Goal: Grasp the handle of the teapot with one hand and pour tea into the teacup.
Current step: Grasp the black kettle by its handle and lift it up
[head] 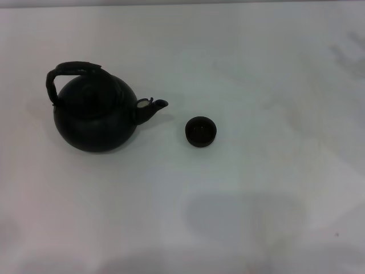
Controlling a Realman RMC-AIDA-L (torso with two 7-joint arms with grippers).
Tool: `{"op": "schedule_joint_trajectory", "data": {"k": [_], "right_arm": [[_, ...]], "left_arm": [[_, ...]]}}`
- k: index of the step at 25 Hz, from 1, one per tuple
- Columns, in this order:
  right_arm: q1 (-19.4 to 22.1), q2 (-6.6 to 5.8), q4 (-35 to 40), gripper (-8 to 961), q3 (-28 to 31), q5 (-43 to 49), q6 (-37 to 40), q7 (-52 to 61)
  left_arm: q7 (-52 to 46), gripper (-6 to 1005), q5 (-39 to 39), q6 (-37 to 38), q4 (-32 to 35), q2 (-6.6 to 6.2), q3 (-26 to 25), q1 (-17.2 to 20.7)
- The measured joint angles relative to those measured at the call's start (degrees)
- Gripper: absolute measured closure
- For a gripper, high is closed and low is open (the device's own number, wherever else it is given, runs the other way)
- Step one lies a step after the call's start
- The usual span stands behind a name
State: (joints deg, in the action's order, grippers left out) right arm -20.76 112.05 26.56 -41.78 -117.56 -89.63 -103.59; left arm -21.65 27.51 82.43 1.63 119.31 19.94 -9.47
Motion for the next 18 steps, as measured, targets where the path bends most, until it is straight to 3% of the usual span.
{"op": "schedule_joint_trajectory", "data": {"k": [3, 8, 14, 18], "right_arm": [[0.2, -0.21, -0.1, 91, 0.6, 0.2, 0.6, -1.3], [1.4, -0.21, 0.2, 92, 1.5, -0.1, 3.8, -2.7], [2.9, 2.36, 0.0, 139, 5.1, -0.2, 3.6, -8.0], [3.8, 2.61, -0.8, 209, 6.5, -0.8, 2.5, -9.9]], "left_arm": [[-1.1, 174, -5.2, 5.9, -4.4, 0.12, 0.2, -1.2], [-2.7, 183, -1.8, 10.3, -5.7, 0.08, 0.8, -1.3], [-6.3, 186, 3.7, 8.2, -5.2, -0.43, 0.7, -0.8], [-9.0, 188, 3.5, 5.5, -4.9, -0.48, 0.5, -1.4]]}}
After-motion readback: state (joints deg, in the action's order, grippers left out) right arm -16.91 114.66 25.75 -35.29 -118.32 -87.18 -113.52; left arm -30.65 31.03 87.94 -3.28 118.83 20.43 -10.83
